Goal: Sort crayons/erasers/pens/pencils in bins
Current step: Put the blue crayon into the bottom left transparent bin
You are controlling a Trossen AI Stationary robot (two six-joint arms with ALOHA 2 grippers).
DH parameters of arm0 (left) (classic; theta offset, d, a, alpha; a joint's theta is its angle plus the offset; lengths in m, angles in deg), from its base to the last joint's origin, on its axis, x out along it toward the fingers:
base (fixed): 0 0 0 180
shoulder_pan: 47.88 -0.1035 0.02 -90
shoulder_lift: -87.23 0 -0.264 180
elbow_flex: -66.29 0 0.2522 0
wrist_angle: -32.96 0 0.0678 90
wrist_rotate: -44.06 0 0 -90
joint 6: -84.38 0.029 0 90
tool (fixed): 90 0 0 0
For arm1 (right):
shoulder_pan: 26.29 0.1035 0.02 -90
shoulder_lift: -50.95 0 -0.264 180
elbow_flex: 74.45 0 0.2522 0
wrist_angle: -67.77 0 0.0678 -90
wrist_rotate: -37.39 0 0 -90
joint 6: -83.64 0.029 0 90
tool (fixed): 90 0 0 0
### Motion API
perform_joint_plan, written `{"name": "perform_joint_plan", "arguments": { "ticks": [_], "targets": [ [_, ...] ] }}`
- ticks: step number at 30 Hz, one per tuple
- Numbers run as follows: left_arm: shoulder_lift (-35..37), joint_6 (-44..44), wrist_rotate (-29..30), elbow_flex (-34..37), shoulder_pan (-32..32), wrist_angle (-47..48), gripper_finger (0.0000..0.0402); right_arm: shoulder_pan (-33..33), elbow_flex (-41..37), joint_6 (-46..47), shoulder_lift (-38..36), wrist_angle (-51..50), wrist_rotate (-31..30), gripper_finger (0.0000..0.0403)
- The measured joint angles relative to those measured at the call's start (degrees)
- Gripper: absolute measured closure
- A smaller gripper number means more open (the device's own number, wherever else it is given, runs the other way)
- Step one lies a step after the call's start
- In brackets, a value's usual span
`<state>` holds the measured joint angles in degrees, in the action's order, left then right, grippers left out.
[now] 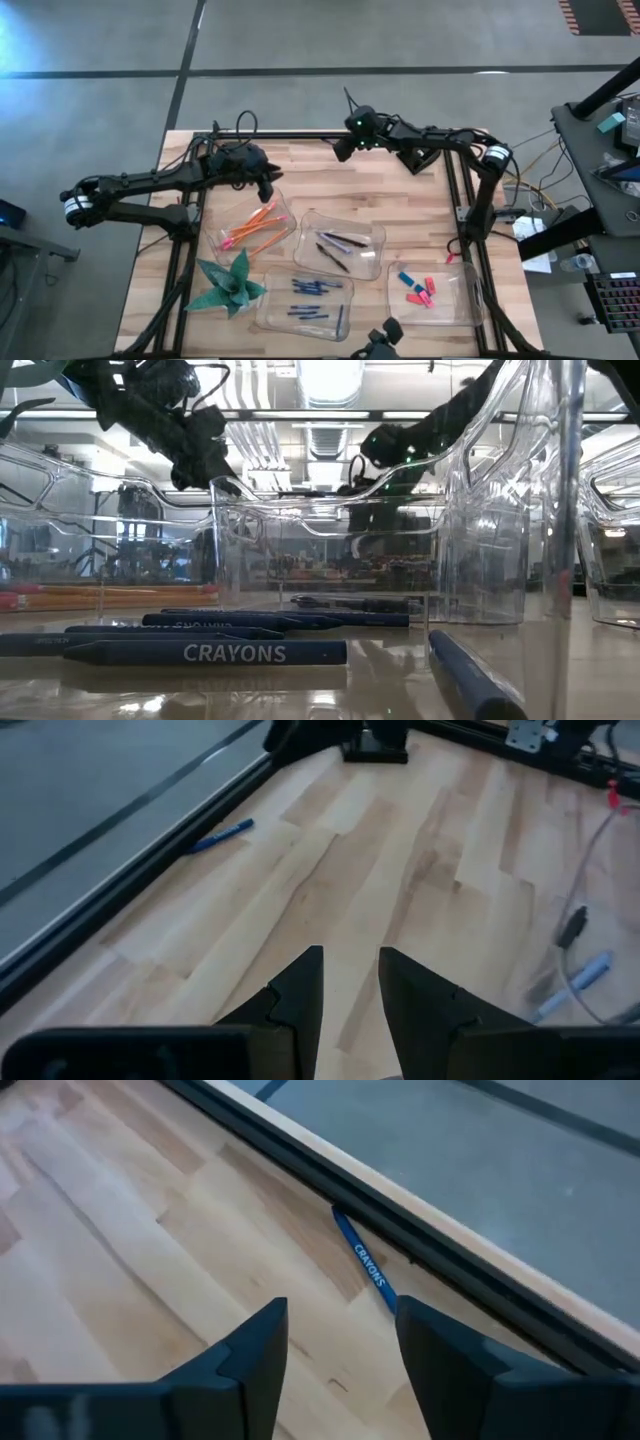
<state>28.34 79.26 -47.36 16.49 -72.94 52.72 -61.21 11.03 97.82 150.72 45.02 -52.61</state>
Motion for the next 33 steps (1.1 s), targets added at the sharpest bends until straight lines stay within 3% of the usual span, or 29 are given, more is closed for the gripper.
{"name": "perform_joint_plan", "arguments": {
  "ticks": [8,21,25,33],
  "targets": [
    [0.00,0.11,3.53,0.00,-0.02,0.02,0.0315,-0.97,4.85,-0.49,8.11,-0.66,0.19,0.0222],
    [0.00,0.09,3.50,0.00,-0.02,0.04,0.0315,-4.31,25.13,-7.80,23.21,-20.72,0.76,0.0220],
    [-0.02,0.06,3.50,0.00,-0.02,0.08,0.0315,-4.50,29.54,-9.15,25.41,-22.42,3.56,0.0220],
    [-0.02,0.06,3.50,0.00,-0.04,0.21,0.0315,-4.50,35.02,-12.26,27.44,-30.38,3.49,0.0224]
  ]
}}
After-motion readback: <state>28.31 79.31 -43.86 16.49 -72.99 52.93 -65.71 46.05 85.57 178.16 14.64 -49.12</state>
